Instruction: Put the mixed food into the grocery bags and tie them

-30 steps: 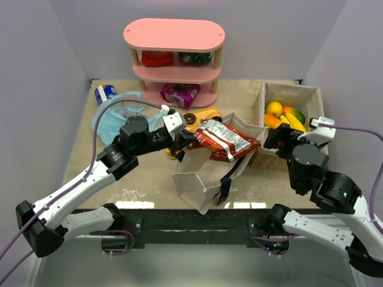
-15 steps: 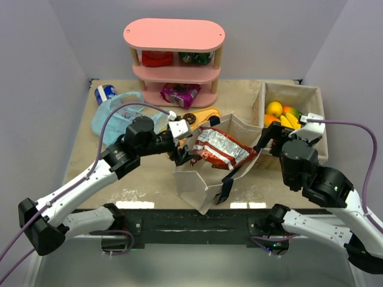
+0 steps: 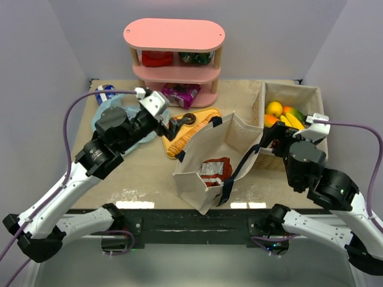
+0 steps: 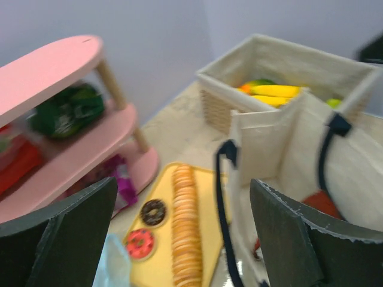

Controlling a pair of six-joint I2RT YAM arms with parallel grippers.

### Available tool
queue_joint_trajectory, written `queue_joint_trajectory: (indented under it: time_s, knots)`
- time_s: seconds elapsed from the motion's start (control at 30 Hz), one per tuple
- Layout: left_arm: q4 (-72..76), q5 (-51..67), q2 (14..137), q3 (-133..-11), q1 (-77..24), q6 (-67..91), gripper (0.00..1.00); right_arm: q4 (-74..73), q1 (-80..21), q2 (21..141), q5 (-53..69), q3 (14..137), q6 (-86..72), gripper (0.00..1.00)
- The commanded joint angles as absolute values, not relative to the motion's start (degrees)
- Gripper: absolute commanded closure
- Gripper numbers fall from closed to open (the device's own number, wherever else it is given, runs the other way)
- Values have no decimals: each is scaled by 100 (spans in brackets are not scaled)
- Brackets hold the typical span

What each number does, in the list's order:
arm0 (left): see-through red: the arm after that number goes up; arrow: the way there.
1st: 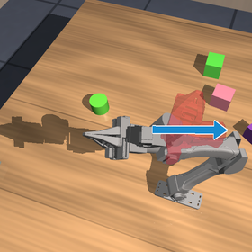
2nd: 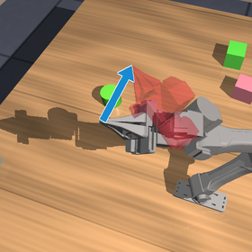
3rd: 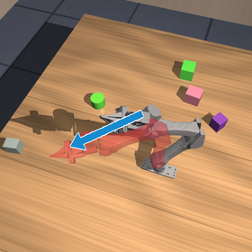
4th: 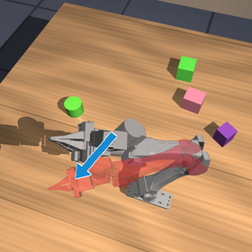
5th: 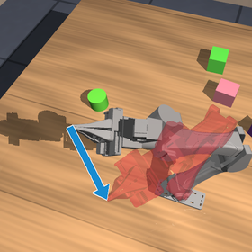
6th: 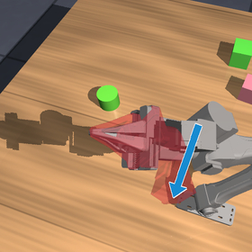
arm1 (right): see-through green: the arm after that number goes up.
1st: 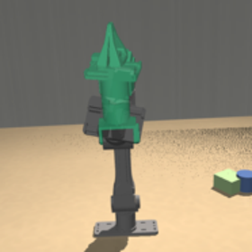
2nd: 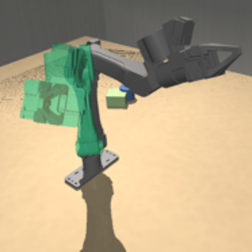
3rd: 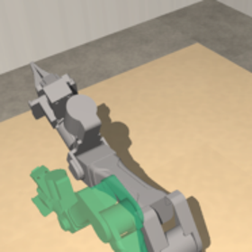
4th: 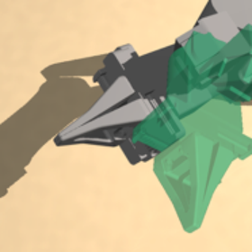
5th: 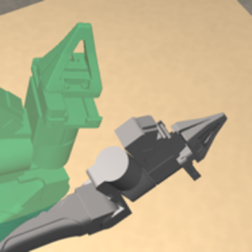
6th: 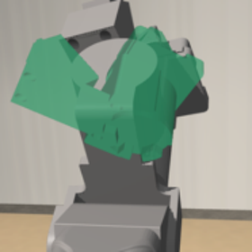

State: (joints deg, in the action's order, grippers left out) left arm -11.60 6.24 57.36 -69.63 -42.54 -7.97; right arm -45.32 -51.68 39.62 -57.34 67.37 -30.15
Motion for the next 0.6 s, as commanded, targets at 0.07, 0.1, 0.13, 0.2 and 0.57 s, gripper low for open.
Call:
queue_joint_trajectory:
  time_s: [0.07,0.1,0.13,0.2,0.57]
  knots:
    - [-232,-844,5818,-6883,-2603,552,2,-3692,-5150,4305,-5616,6856,-2654,1]
    - [-89,-905,5862,-6812,-2445,754,2,-3596,-5150,4394,-5590,6812,-2611,1]
    - [243,-931,5941,-6751,-2165,878,2,-3421,-5150,4490,-5546,6725,-2558,1]
    - [737,-678,6318,-6662,-1847,1385,2,-3253,-5150,4745,-5528,6662,-2523,1]
    - [4188,103,8979,-6503,-695,4181,26,-2312,-5150,5475,-5045,6662,-2031,1]
